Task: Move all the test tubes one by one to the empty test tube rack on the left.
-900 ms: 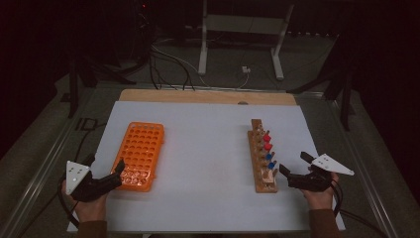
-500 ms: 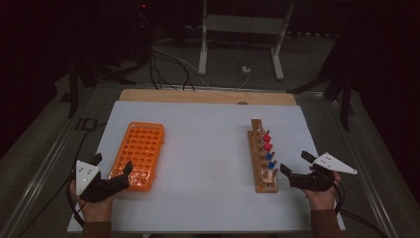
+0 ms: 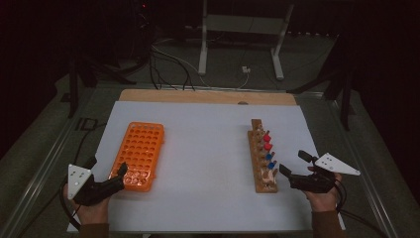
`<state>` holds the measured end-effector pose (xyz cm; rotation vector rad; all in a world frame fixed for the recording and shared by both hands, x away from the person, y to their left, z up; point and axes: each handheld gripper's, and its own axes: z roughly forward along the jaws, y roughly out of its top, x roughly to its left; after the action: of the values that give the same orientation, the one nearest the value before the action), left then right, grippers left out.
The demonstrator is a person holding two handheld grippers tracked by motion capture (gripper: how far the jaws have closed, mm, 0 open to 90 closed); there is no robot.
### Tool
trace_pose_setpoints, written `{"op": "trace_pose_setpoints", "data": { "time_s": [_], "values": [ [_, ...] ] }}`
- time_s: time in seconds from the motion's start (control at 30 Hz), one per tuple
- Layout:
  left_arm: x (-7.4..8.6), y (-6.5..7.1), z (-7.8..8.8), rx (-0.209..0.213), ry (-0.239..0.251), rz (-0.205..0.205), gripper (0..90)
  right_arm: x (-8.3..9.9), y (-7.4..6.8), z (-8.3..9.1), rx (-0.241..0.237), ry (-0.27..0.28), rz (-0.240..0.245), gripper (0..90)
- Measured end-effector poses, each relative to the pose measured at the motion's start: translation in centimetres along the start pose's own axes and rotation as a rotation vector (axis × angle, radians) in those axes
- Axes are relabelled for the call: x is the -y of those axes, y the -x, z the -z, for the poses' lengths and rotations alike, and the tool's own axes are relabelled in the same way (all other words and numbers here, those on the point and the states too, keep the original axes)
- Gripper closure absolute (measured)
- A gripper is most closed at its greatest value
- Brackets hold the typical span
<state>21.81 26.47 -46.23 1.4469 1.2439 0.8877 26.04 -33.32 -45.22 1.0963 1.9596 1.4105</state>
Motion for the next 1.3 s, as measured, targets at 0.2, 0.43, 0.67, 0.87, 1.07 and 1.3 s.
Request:
{"op": "trace_pose_setpoints", "data": {
  "time_s": [0.2, 0.43, 0.67, 0.87, 1.07, 1.3],
  "values": [
    [0.0, 0.5, -0.2, 0.029, -0.005, 0.0, 1.6, -0.2, -1.3, -0.5, -0.024, -0.033, 0.067, 25.0],
    [-0.1, 1.1, -0.2, 0.044, -0.008, -0.008, 1.5, 0.1, -2.3, -1.1, -0.108, -0.067, 0.116, 53.2],
    [0.0, 1.0, -0.2, 0.041, -0.015, 0.0, 1.6, 0.2, -3.1, -1.8, -0.137, -0.103, 0.139, 72.3],
    [0.0, 1.2, -0.4, 0.047, -0.023, -0.008, 1.6, 0.1, -3.5, -2.7, -0.134, -0.119, 0.136, 75.6],
    [0.1, 1.3, -0.4, 0.052, -0.031, -0.014, 1.6, 0.0, -3.7, -3.3, -0.125, -0.124, 0.129, 75.8],
    [0.1, 1.4, -0.4, 0.057, -0.034, -0.017, 1.6, 0.0, -3.9, -3.7, -0.098, -0.14, 0.136, 77.1]
  ]
}}
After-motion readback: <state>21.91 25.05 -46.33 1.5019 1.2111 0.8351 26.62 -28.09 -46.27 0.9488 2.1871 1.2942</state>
